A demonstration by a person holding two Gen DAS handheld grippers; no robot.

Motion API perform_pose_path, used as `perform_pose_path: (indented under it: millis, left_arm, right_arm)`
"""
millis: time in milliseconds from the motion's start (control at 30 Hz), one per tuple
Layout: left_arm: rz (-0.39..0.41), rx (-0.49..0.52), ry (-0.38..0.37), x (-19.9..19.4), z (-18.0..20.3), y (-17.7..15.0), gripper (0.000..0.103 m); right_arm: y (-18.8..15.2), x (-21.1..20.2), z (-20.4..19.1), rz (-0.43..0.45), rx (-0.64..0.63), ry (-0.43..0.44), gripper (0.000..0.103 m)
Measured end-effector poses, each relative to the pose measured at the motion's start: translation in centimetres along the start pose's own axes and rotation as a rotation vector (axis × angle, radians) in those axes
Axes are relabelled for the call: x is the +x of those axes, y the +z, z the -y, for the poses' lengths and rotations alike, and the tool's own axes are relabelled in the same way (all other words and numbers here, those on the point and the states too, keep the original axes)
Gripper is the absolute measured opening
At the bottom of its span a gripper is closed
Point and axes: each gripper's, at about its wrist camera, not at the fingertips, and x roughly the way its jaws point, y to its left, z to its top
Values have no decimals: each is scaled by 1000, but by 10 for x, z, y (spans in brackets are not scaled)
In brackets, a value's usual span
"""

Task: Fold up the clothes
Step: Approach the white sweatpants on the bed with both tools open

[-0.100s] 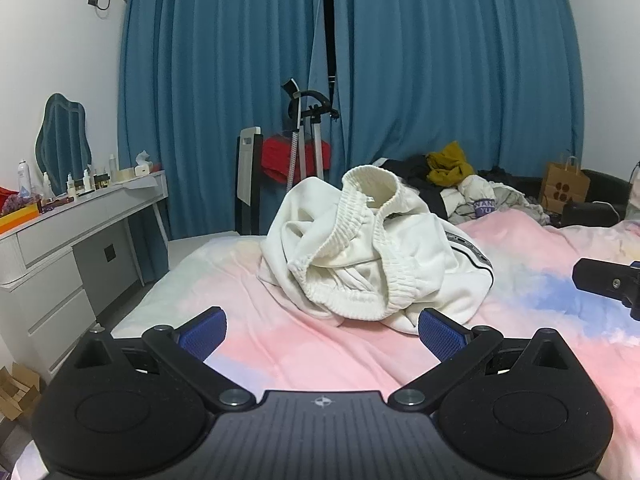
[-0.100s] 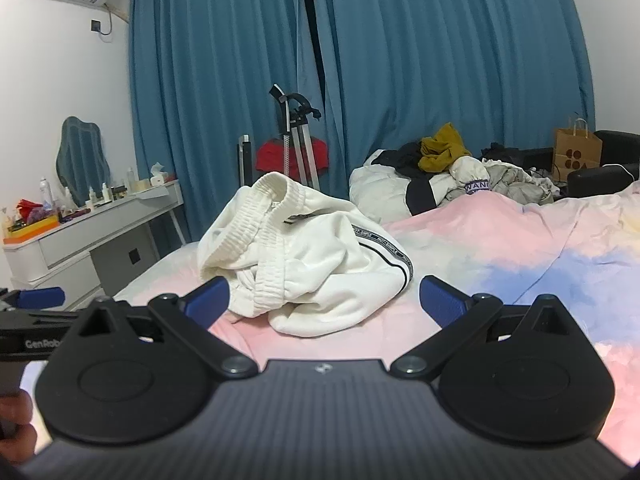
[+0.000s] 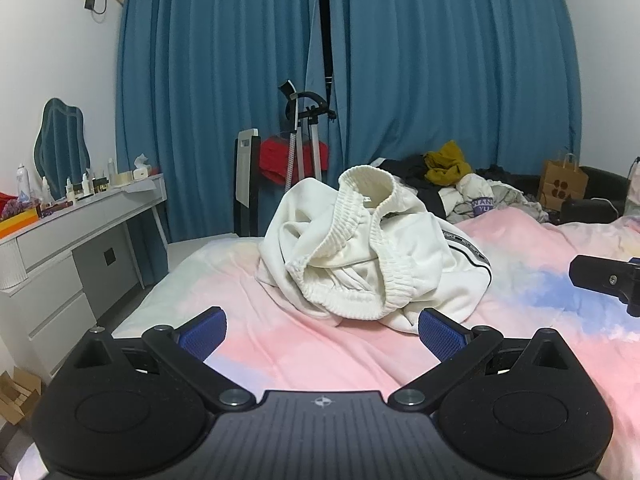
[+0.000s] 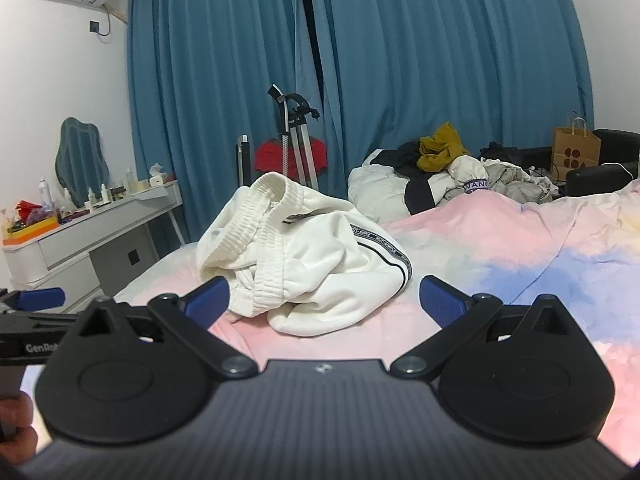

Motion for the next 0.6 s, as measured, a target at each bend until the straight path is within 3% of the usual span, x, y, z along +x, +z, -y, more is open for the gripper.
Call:
perform_pose_path:
  millis: [600]
  left_arm:
    - [38,1,-62,-12,1,-12,103]
  right_arm:
    - [-7,-9,-6,36,-28,-24,103]
